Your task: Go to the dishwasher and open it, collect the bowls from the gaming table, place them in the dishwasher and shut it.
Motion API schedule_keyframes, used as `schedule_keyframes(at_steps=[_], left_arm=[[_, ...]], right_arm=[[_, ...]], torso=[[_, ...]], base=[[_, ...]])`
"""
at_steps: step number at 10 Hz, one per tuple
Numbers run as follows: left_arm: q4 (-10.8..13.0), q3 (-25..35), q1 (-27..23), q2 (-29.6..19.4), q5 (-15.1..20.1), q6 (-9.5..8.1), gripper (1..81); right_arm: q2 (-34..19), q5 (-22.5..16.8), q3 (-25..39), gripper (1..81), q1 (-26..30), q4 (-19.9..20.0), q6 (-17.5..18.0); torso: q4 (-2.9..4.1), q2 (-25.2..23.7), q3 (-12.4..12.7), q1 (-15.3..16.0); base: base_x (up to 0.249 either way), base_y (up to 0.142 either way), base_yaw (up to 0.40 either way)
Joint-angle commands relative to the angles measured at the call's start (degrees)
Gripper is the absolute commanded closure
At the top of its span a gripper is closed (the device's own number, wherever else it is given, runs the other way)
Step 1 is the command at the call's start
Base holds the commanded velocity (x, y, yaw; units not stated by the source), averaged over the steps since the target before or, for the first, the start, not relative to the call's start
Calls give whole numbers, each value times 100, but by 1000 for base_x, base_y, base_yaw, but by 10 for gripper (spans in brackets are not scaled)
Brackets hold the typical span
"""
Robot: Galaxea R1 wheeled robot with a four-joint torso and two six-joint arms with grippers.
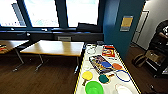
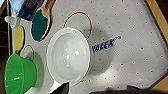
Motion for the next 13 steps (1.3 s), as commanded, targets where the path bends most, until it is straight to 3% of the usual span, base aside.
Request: schedule_keyframes(at_steps=[1, 7, 12, 13], left_arm=[[3, 58, -264, -121, 276, -11, 10], [3, 50, -264, -112, 276, -11, 10], [3, 32, -264, -104, 276, -11, 10], [3, 23, -264, -104, 276, -11, 10]], right_arm=[[-126, -408, -135, 10, 761, 187, 8], [-47, -488, -311, 10, 867, 266, 8], [94, -488, -381, 10, 911, 337, 8], [120, -496, -381, 10, 911, 346, 8]], torso=[[0, 0, 0, 0], [0, 2, -2, 0], [0, 5, -500, 0], [0, 5, -352, 0]], base=[[0, 0, 0], [0, 0, 0], [0, 0, 0], [0, 0, 0]])
